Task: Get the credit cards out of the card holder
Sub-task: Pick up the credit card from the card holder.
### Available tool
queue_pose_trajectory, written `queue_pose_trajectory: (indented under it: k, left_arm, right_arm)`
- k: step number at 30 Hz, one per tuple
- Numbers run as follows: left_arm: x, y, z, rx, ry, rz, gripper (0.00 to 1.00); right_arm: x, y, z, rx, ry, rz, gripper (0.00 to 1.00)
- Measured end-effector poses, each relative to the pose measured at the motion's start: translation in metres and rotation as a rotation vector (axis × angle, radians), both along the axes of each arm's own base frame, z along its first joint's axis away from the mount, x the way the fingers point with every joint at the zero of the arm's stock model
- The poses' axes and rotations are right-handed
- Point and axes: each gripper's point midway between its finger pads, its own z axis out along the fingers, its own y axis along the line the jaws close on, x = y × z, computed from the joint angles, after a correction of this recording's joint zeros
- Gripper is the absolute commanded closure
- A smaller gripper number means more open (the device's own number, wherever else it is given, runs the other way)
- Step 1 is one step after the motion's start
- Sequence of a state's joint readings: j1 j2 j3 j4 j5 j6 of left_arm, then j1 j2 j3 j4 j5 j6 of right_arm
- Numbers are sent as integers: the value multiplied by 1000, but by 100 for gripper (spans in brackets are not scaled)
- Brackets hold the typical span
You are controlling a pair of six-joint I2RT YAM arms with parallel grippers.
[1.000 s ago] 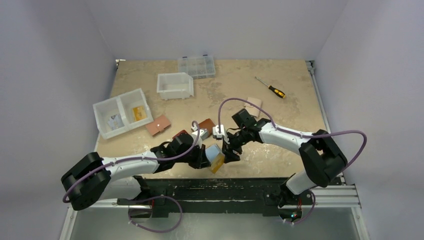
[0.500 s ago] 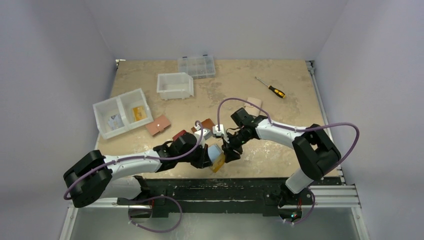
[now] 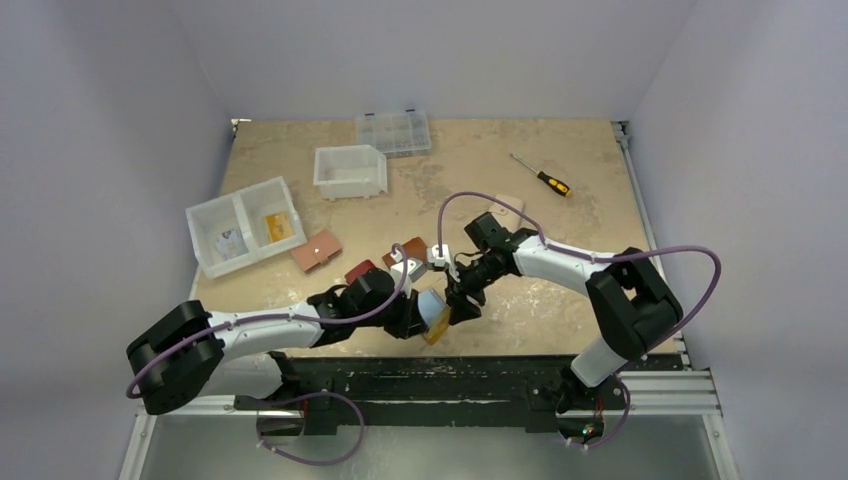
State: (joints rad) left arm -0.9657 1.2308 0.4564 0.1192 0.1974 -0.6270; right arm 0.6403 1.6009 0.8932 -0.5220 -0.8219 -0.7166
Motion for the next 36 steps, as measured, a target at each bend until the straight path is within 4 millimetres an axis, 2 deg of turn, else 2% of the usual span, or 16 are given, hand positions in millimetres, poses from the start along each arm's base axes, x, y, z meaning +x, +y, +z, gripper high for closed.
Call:
queue_pose_trajectory:
  k: [8, 16, 18, 21, 27, 29, 35, 36]
  left_arm:
    - [-5, -2, 1, -30, -15, -18, 100]
    - [-3, -5, 9, -60, -45, -26, 100]
    - [-4, -5, 10, -63, -48, -29, 100]
    - [-5, -6, 10, -65, -51, -34, 100]
    - [-5, -6, 14, -71, -63, -39, 100]
    - [-5, -5, 15, -72, -69, -35, 99]
    - [-4, 0, 21, -91, -95, -14, 48]
    - [-3, 1, 24, -102, -101, -5, 43]
  right_arm:
    - [10, 0, 5, 34, 3, -35, 41]
    - [5, 1, 11, 64, 10, 12, 49]
    - [3, 1, 14, 75, 13, 32, 57]
    - [0, 1, 16, 88, 16, 62, 74]
    - [-7, -1, 14, 92, 42, 107, 99]
    - [-11, -3, 15, 93, 54, 119, 100]
    - [-14, -3, 21, 114, 57, 139, 100]
    - [-14, -4, 22, 116, 56, 139, 100]
